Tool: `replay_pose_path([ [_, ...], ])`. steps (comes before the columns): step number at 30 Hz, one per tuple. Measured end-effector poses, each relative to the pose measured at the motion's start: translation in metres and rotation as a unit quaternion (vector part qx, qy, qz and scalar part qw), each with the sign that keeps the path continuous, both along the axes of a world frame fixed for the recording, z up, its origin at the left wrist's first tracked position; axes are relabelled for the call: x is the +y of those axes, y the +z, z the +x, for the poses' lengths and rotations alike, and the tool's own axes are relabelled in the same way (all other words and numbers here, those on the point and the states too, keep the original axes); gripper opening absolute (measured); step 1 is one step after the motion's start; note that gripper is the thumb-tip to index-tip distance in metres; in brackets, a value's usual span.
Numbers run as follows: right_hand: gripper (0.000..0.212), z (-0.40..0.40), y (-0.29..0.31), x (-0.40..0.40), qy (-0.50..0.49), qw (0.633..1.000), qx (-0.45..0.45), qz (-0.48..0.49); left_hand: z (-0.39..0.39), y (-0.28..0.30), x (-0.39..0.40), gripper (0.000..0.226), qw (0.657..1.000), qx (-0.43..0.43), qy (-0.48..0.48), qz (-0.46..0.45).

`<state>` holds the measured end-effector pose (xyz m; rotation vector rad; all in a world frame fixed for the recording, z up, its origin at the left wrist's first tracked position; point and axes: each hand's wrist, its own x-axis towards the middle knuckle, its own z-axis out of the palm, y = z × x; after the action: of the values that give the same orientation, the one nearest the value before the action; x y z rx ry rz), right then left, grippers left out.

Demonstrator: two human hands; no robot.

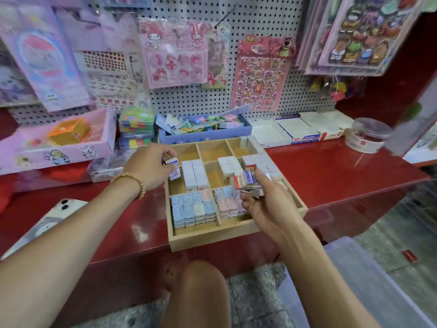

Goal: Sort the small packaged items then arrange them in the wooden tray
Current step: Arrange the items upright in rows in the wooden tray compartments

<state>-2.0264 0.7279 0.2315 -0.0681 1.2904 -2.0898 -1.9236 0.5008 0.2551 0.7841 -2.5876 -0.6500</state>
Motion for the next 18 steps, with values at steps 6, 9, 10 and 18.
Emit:
replay_pose_path([
  [6, 0.021, -0.008, -0.002, -0.014, 0.018, 1.0, -0.02, 0.009, -0.029, -0.018, -0.017, 0.026, 0.995, -0.074, -0.001, -0.063],
  [9, 0.021, -0.009, -0.001, -0.016, 0.023, 0.999, -0.018, 0.016, -0.034, -0.027, -0.024, 0.027, 0.994, -0.088, -0.005, -0.07],
  [10, 0.021, -0.01, -0.001, -0.017, 0.026, 0.999, -0.015, 0.019, -0.034, -0.03, -0.026, 0.025, 0.994, -0.084, -0.006, -0.068],
  [18, 0.02, -0.008, 0.004, -0.024, 0.04, 0.999, -0.012, -0.015, -0.036, -0.044, -0.033, 0.013, 0.991, -0.088, -0.017, -0.098],
])
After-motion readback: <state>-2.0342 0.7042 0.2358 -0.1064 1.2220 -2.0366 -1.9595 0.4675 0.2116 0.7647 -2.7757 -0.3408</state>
